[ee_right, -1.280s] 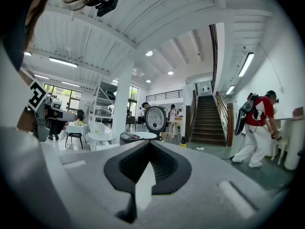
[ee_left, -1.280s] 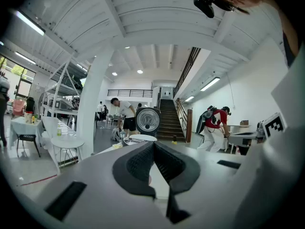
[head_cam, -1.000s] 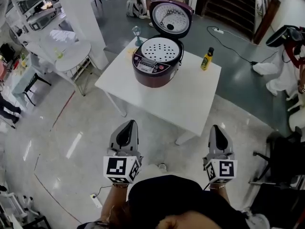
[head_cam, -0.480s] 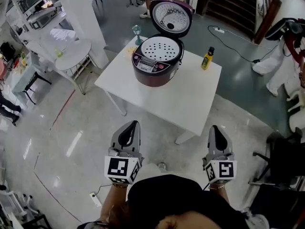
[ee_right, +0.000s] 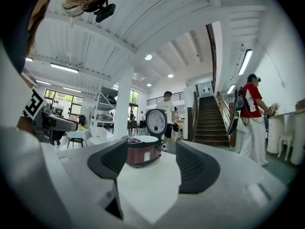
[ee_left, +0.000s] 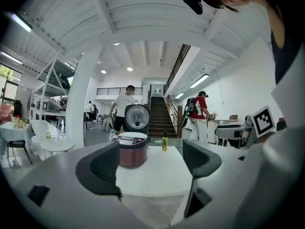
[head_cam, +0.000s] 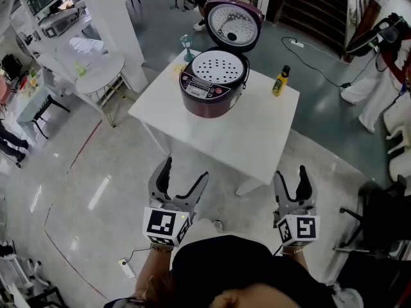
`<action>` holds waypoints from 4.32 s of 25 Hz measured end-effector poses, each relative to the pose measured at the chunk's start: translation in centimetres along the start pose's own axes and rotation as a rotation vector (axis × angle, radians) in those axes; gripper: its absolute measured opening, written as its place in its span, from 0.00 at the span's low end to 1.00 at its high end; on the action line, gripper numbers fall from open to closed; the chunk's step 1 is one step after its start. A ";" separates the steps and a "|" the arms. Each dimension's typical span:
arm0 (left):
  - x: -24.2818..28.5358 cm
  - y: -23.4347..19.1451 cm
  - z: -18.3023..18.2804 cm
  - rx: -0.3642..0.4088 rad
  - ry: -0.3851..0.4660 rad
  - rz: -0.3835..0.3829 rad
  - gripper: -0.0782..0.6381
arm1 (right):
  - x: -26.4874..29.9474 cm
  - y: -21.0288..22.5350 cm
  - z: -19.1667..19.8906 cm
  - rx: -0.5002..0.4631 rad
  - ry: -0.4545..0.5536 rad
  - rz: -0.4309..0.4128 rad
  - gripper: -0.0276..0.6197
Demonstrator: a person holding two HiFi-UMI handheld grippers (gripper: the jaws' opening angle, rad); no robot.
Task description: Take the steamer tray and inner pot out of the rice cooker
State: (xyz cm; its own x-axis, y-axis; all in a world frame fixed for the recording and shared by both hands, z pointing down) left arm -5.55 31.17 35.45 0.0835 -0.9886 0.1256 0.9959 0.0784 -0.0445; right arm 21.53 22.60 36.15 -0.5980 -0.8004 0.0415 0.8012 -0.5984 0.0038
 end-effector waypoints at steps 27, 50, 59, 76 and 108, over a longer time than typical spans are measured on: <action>7.4 -5.8 -0.7 0.032 -0.029 -0.074 0.78 | 10.7 1.4 0.2 -0.061 0.000 -0.026 0.66; 29.4 -19.5 -4.7 0.019 -0.126 -0.044 0.78 | 33.0 5.0 -2.3 -0.033 -0.046 0.090 0.66; 36.3 -22.8 -4.4 0.058 -0.229 0.024 0.78 | 39.4 5.7 -0.8 -0.037 -0.137 0.129 0.66; 45.6 -22.9 0.3 0.393 -0.707 0.187 0.78 | 49.5 5.1 4.6 -0.307 -0.649 -0.021 0.66; 48.4 -23.7 0.7 0.368 -0.817 0.127 0.31 | 52.2 5.8 5.4 -0.176 -0.700 -0.064 0.23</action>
State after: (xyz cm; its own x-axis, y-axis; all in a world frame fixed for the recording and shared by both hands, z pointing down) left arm -25.12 -18.47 43.26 0.0519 -0.5816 0.8118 0.9139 0.3554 0.1961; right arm -4.88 -22.48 43.74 -0.4423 -0.5887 0.6766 0.7147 -0.6872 -0.1307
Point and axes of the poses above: the fingertips, and each gripper's own axes: x forward along the fingers, y to its right, z out of its underside, the point moved 4 cm from there along -x, backward along the fingers, and after that the axes turned 1 degree about x, right-handed, at the moved point
